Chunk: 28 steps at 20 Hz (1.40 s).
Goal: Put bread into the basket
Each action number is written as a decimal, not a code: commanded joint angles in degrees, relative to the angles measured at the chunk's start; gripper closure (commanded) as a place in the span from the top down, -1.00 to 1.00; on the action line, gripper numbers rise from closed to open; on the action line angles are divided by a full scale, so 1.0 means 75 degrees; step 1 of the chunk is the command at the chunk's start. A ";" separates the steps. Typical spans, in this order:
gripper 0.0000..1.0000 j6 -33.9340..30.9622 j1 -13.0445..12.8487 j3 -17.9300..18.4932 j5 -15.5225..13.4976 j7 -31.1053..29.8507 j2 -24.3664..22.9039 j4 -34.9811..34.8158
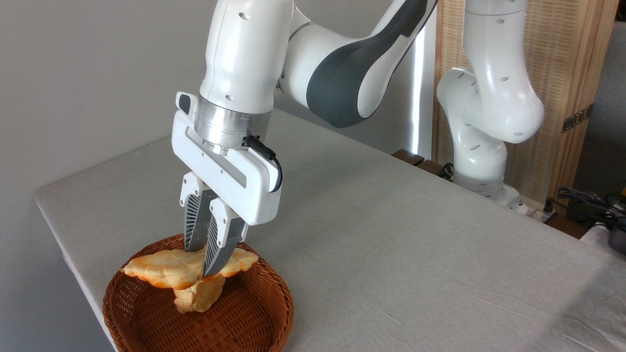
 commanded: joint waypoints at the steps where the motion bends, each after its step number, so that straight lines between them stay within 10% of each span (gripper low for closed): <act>1: 0.99 0.0060 -0.0036 0.0023 -0.0133 -0.0097 0.0033 0.0096; 16: 1.00 -0.0885 -0.0072 -0.0047 0.0019 -0.0941 -0.0307 0.0552; 28: 1.00 -0.3771 -0.0118 -0.0796 0.2128 -0.1244 -0.0307 0.1256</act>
